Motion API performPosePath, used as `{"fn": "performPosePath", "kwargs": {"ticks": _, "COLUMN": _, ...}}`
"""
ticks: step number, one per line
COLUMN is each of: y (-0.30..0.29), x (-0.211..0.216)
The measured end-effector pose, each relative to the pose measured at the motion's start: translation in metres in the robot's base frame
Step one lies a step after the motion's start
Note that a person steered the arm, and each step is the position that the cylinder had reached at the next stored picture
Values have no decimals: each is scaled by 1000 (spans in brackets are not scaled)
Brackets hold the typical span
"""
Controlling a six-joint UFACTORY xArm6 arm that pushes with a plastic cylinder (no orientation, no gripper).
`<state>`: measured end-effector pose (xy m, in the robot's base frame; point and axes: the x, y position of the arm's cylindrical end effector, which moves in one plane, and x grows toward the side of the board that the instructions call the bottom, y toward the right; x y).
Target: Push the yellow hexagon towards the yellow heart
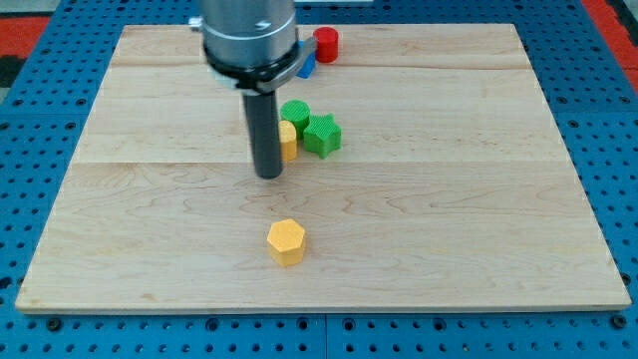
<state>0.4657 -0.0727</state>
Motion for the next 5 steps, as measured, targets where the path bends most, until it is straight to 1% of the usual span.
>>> {"fn": "performPosePath", "kwargs": {"ticks": 1, "y": -39, "x": 54}}
{"fn": "performPosePath", "kwargs": {"ticks": 2, "y": -43, "x": 114}}
{"fn": "performPosePath", "kwargs": {"ticks": 3, "y": -30, "x": 153}}
{"fn": "performPosePath", "kwargs": {"ticks": 4, "y": -9, "x": 145}}
{"fn": "performPosePath", "kwargs": {"ticks": 5, "y": -9, "x": 120}}
